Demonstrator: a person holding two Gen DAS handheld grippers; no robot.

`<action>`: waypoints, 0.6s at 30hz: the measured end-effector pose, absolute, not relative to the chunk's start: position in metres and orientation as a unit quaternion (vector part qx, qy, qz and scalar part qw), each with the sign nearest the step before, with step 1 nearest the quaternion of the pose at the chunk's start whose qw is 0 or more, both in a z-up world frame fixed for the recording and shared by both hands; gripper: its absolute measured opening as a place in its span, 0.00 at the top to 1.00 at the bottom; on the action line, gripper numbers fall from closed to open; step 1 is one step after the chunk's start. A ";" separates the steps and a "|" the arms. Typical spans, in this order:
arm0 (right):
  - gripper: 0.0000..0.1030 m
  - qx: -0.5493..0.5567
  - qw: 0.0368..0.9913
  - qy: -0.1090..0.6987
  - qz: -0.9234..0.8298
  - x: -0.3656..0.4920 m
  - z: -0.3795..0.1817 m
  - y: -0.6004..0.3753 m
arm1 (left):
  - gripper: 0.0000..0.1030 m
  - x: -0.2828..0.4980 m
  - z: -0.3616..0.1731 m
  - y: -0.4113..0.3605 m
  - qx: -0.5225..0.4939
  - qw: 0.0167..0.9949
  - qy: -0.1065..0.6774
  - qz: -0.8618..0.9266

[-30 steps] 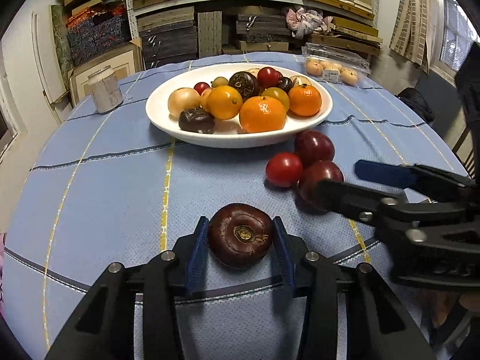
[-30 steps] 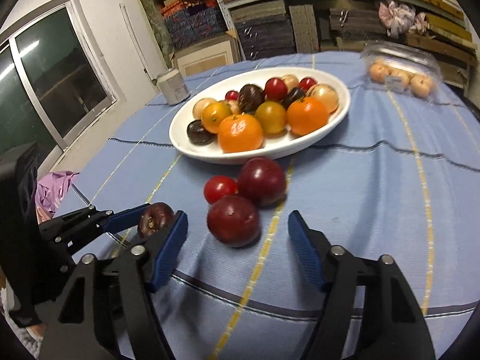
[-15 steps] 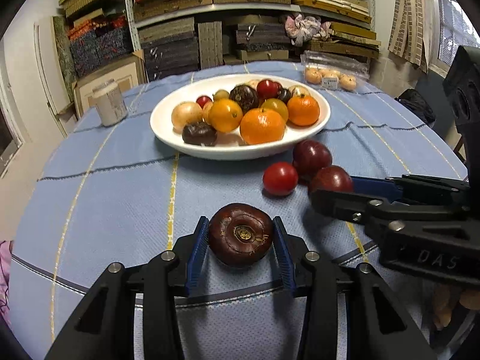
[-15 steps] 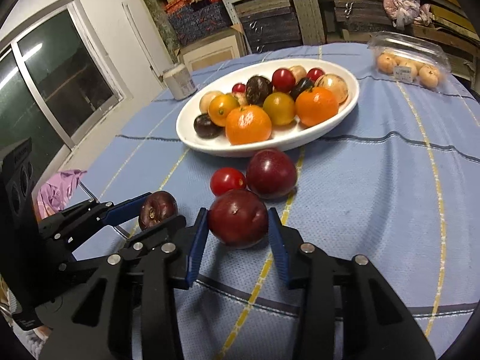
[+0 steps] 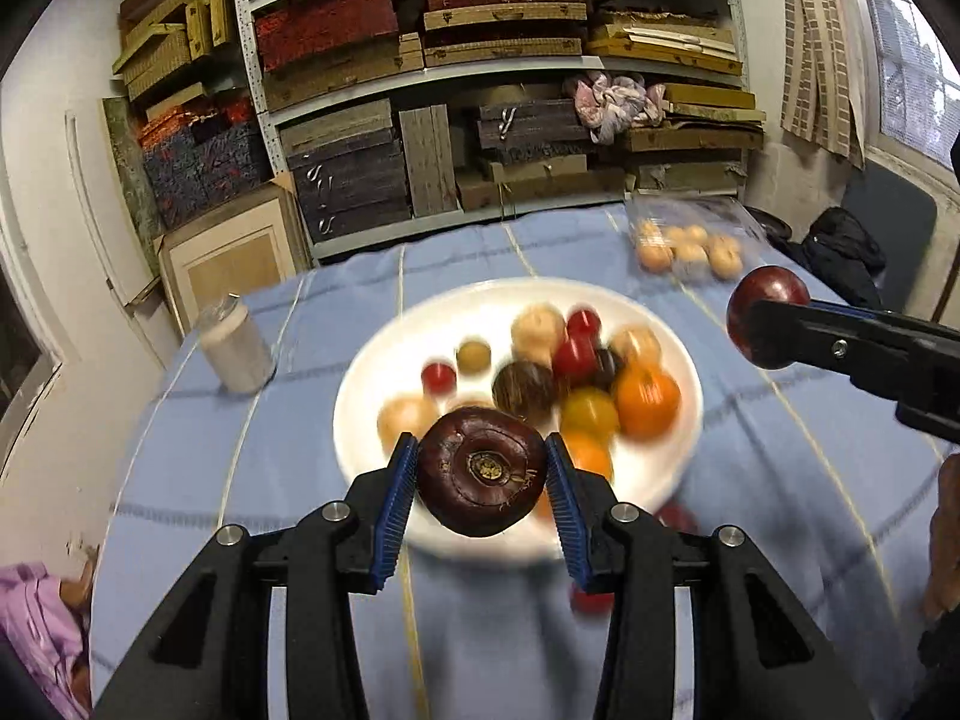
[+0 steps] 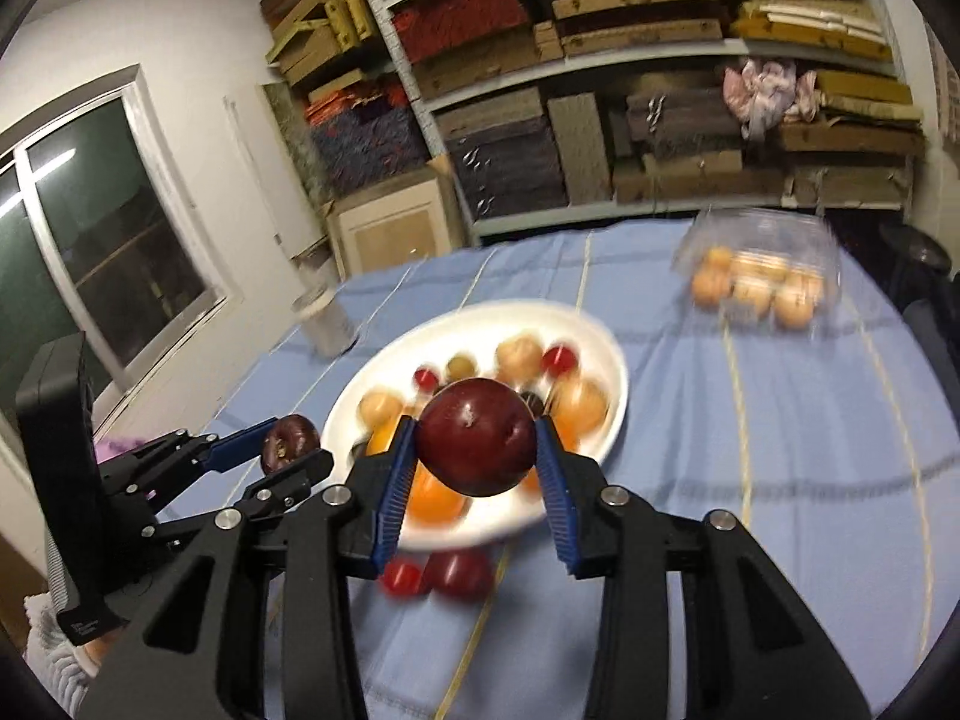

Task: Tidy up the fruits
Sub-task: 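Carry both tomatoes over the plate, lower them and open both tools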

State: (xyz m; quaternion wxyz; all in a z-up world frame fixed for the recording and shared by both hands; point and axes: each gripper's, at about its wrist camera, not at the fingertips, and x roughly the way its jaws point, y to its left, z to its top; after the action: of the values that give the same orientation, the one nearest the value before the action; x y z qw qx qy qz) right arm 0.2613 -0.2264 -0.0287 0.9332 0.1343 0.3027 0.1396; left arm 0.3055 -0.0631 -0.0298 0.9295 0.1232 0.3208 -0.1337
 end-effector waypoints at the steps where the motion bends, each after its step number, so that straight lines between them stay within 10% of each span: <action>1: 0.62 0.133 0.934 0.304 0.136 0.272 -0.028 -0.227 | 0.58 0.314 -0.029 -0.065 0.122 0.930 0.321 -0.133; 18: 0.62 0.098 0.925 0.343 0.127 0.393 -0.074 -0.184 | 0.57 0.395 -0.072 -0.059 0.078 0.919 0.361 -0.134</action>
State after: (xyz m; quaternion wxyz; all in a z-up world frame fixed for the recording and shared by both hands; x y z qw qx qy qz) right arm 0.3928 -0.1843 -0.0738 0.9253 0.0979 0.3434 0.1275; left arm 0.3955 -0.0587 -0.0720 0.9194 0.0780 0.3615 -0.1343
